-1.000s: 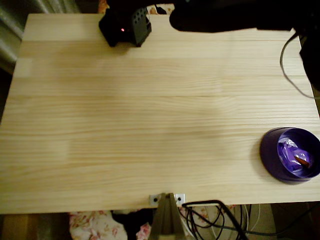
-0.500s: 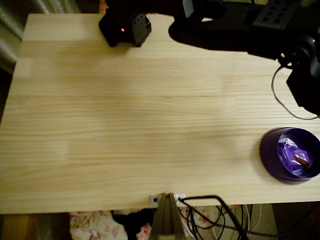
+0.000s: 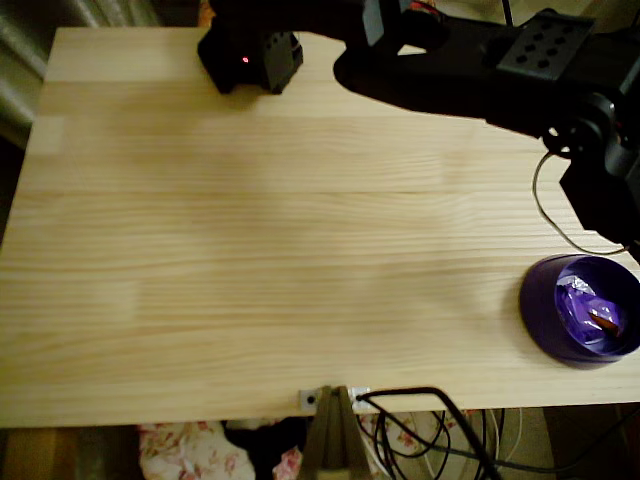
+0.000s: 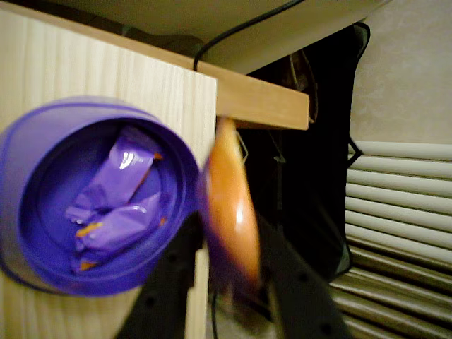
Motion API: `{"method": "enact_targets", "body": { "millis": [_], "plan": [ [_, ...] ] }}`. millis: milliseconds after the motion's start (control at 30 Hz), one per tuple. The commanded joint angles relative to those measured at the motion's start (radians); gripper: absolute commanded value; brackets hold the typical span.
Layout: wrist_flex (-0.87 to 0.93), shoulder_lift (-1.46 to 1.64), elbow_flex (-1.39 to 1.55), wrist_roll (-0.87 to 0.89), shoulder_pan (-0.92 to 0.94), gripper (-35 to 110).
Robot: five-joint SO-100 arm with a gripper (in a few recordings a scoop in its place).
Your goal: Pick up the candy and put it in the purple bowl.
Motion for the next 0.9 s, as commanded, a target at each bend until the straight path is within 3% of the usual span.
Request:
{"method": "enact_targets", "body": {
  "millis": [0,333,400,500,867],
  "plan": [
    [-0.005,0.052,-0.144,0.017,-0.005,12],
    [0.031,0.067,-0.144,0.021,0.0,13],
    [0.046,0.08,-0.144,0.021,0.0,0],
    [0.077,0.112,-0.144,0.012,-0.003,0],
    [0.446,0.36,-0.14,-0.031,-0.018,0]
  ]
}}
